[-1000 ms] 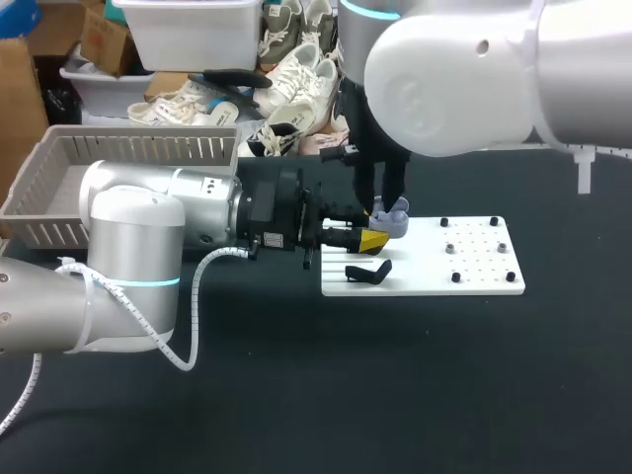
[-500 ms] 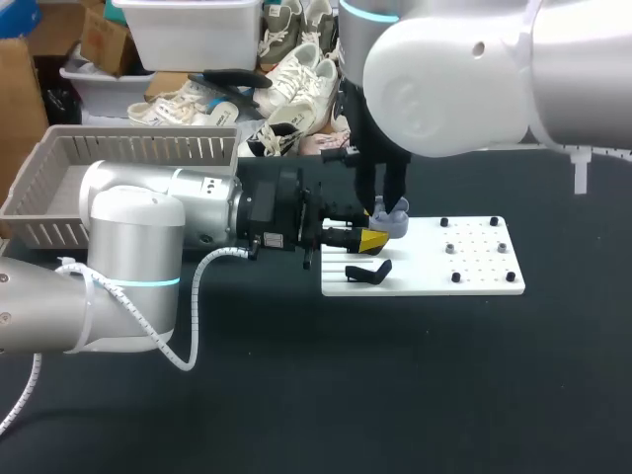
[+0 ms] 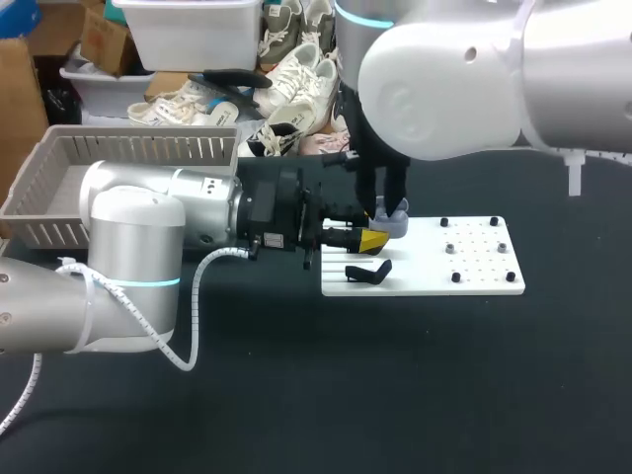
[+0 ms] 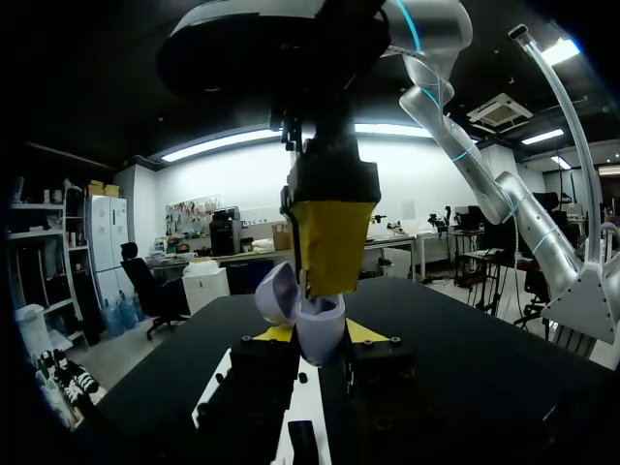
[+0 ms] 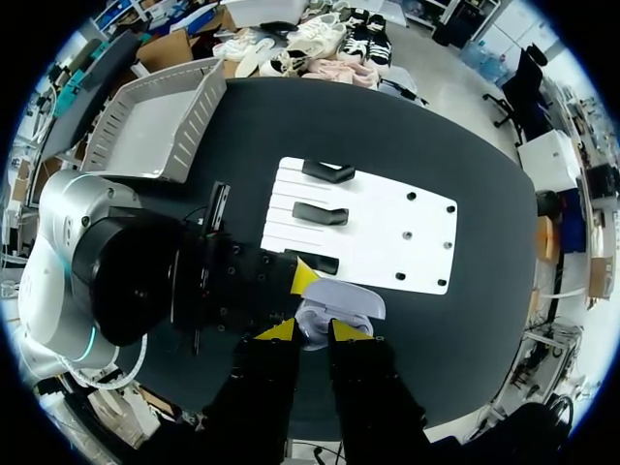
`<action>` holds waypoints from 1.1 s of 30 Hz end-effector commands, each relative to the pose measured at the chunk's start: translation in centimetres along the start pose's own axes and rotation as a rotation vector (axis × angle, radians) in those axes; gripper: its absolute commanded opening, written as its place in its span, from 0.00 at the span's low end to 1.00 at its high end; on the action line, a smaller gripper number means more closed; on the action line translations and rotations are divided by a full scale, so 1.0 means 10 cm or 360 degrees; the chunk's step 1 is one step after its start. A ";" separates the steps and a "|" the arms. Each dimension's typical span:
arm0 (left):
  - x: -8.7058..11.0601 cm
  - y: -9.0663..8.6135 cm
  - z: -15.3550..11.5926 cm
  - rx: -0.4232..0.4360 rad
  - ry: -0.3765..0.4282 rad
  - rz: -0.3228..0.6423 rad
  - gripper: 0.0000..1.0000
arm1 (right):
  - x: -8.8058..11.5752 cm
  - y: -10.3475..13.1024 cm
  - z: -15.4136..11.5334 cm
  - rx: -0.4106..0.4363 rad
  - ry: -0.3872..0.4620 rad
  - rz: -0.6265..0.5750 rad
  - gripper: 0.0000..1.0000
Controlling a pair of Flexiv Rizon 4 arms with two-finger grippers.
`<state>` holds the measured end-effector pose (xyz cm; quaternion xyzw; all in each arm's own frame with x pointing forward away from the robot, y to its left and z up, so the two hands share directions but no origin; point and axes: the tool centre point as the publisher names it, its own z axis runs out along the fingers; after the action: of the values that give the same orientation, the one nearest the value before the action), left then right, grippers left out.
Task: Pick up each earbud case from the left stands, insert the matching earbuds, close the lid, and place the case in the box.
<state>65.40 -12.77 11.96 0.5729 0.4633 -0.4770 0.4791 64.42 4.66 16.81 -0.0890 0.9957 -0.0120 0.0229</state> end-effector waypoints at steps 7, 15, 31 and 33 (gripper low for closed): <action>0.00 0.00 0.00 -0.0002 -0.0002 0.0002 0.00 | -0.02 0.01 0.01 0.0032 0.0016 -0.0007 0.08; 0.00 0.00 0.00 -0.0002 -0.0002 0.0002 0.00 | 0.00 0.00 -0.02 0.0025 0.0009 -0.0014 0.35; 0.00 0.00 0.00 -0.0002 -0.0002 0.0002 0.00 | -0.19 -0.37 -0.24 0.0052 -0.0112 0.0255 1.00; 0.00 0.00 0.00 -0.0002 -0.0002 0.0002 0.00 | -0.26 -0.45 -0.23 0.0080 -0.0135 0.0325 1.00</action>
<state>65.38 -12.75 11.99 0.5730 0.4633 -0.4770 0.4791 67.36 1.21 19.61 -0.0001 0.9976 -0.0308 0.0622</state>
